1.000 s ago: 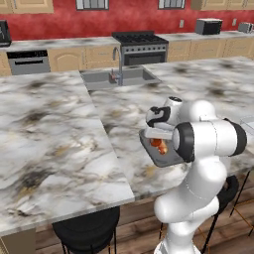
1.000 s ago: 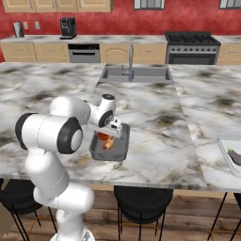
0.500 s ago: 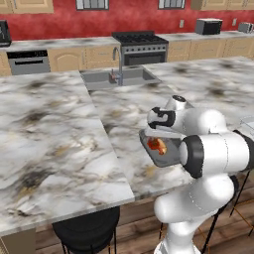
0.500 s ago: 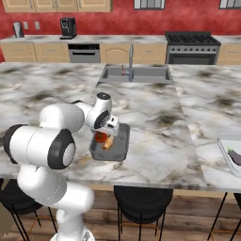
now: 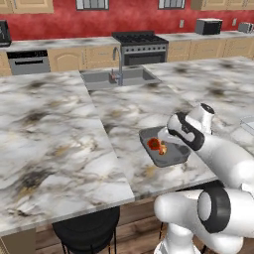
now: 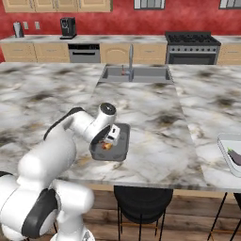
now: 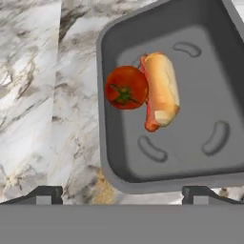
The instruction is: Place one cooked food and one vegetable from the large plate to each tupperware container.
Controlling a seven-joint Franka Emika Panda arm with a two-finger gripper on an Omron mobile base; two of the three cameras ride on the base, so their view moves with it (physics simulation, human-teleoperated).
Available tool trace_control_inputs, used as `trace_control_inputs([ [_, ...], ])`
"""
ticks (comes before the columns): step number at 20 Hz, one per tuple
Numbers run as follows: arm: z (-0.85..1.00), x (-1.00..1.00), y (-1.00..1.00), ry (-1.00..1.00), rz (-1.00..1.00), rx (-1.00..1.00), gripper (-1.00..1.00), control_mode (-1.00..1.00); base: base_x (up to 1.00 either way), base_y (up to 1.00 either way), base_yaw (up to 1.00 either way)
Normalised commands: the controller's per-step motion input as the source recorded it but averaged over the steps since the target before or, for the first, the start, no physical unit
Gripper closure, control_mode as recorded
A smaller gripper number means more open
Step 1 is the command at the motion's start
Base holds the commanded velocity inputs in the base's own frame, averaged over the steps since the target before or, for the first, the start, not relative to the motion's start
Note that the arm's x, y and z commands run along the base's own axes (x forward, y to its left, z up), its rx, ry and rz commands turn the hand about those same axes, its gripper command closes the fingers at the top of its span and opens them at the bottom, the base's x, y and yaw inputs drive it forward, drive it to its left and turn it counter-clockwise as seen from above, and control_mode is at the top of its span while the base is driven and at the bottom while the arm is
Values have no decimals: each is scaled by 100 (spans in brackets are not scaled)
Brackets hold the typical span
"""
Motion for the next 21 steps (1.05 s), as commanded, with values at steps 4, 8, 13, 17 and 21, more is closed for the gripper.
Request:
trace_control_inputs([
  [4, 56, -100, 0, -29, 0, 8, -100, -100, 0, 0, 0],
  [8, 82, -83, 2, -14, 0, 0, -100, -100, 0, 0, 0],
  [13, 97, -72, 0, -1, -2, -6, -100, -100, 0, 0, 0],
  [17, 94, -74, 0, 1, -3, 0, -100, -100, 0, 0, 0],
  [21, 95, -84, 0, 0, 0, 0, -100, -100, 0, 0, 0],
])
